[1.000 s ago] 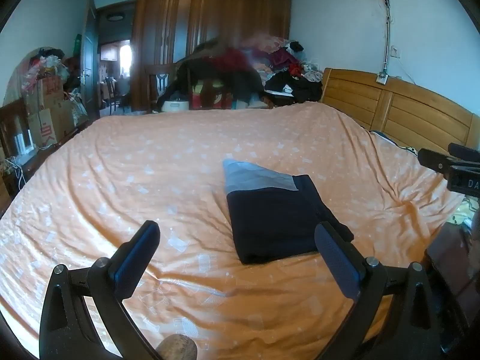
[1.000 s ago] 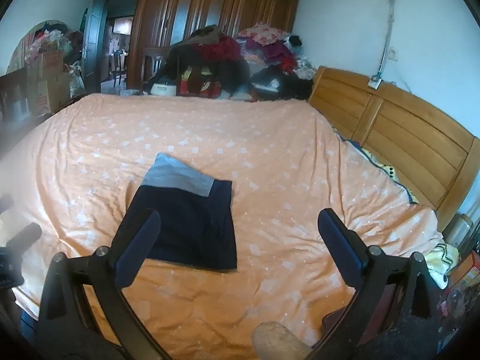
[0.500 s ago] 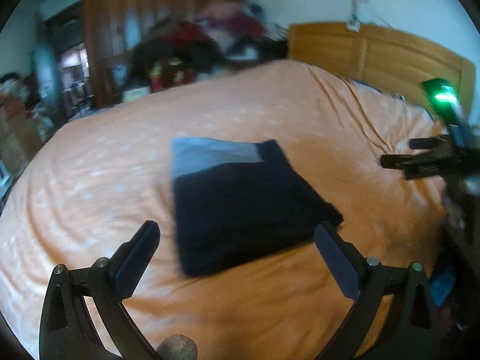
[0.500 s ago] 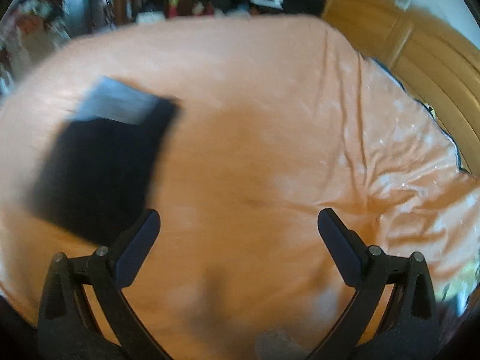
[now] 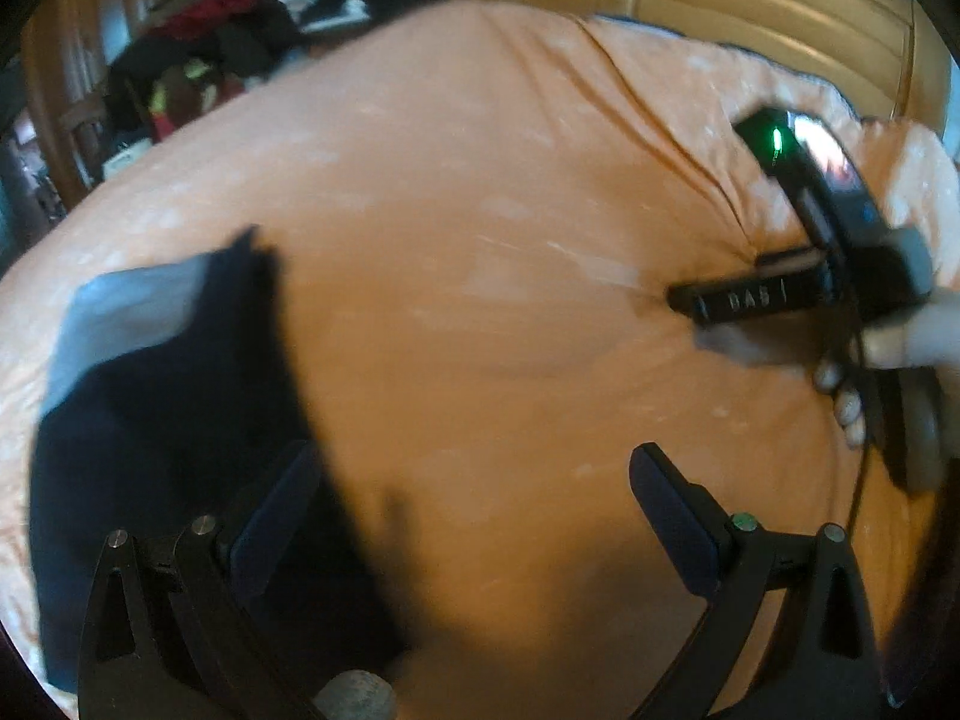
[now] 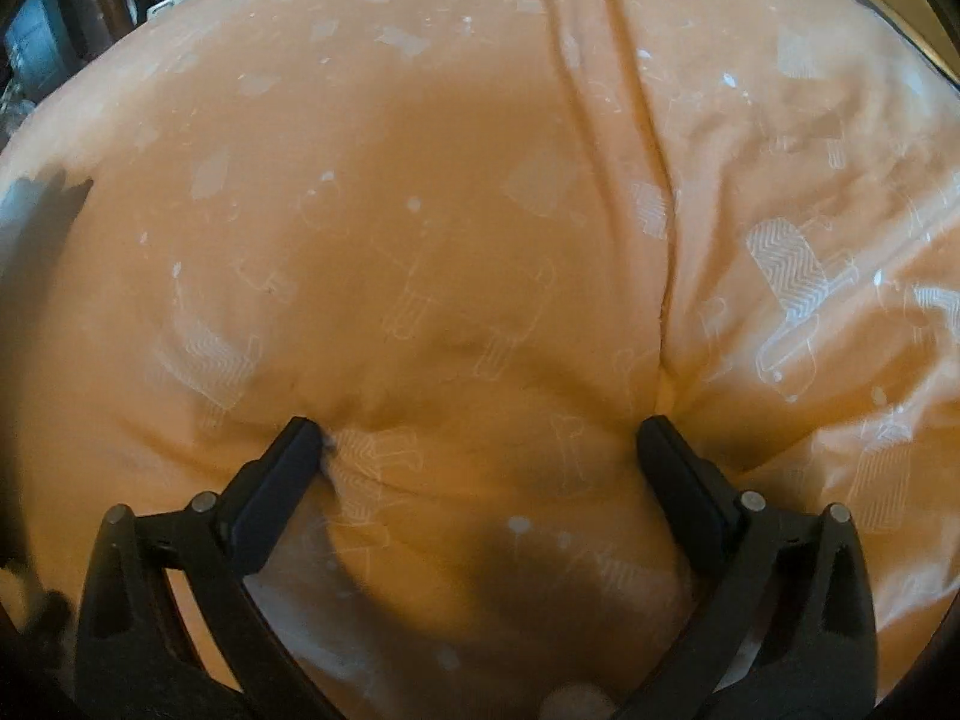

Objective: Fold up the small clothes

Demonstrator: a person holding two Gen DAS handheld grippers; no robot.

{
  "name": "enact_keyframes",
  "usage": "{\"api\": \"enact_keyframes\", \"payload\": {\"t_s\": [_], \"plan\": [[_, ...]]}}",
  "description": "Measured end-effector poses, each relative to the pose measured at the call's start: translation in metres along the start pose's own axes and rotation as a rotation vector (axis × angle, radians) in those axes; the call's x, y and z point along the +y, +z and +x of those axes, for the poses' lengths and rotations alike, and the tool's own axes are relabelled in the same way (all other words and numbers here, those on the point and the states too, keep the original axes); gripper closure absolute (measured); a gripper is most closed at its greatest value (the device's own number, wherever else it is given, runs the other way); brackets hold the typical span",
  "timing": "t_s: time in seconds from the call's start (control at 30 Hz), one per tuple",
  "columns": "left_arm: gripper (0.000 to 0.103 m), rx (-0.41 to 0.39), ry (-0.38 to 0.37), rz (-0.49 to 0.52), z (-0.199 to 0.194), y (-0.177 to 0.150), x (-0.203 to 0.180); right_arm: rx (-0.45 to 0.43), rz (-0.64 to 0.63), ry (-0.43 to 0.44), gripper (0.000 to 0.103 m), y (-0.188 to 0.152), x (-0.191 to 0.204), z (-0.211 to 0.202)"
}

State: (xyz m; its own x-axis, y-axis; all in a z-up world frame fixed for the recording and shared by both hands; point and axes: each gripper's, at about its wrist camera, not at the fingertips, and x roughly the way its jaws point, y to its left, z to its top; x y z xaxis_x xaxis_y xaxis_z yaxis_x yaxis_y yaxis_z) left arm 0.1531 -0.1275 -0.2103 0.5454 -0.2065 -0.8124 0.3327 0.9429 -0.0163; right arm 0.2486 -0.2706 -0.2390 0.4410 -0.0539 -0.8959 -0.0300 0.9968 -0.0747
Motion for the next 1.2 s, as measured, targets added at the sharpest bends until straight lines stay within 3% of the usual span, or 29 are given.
{"api": "enact_keyframes", "payload": {"t_s": [0.23, 0.3, 0.47, 0.6, 0.73, 1.0, 1.07, 1.2], "plan": [[0.0, 0.089, 0.079, -0.084, 0.038, 0.002, -0.043, -0.008, -0.084, -0.039, 0.0, -0.01, 0.007, -0.017], [0.0, 0.104, 0.124, -0.132, 0.046, 0.008, -0.057, -0.026, -0.124, -0.009, 0.0, -0.018, 0.008, -0.023], [0.0, 0.14, 0.14, -0.235, 0.059, 0.021, -0.084, -0.022, -0.134, 0.033, 0.0, -0.031, -0.001, -0.037], [0.0, 0.061, 0.176, -0.249, 0.069, 0.018, -0.087, -0.022, -0.149, 0.023, 0.0, -0.043, -0.002, -0.049], [0.0, 0.06, 0.169, -0.257, 0.071, 0.016, -0.086, -0.019, -0.155, 0.024, 0.0, -0.065, 0.006, -0.066], [0.0, 0.06, 0.157, -0.266, 0.067, 0.013, -0.087, -0.01, -0.152, 0.029, 0.0, -0.034, 0.015, -0.048], [0.0, 0.063, 0.154, -0.266, 0.066, 0.013, -0.084, -0.011, -0.152, 0.033, 0.0, -0.022, 0.001, -0.032], [0.0, 0.069, 0.15, -0.271, 0.065, 0.015, -0.083, -0.017, -0.151, 0.039, 0.0, -0.022, -0.001, -0.029]]}}
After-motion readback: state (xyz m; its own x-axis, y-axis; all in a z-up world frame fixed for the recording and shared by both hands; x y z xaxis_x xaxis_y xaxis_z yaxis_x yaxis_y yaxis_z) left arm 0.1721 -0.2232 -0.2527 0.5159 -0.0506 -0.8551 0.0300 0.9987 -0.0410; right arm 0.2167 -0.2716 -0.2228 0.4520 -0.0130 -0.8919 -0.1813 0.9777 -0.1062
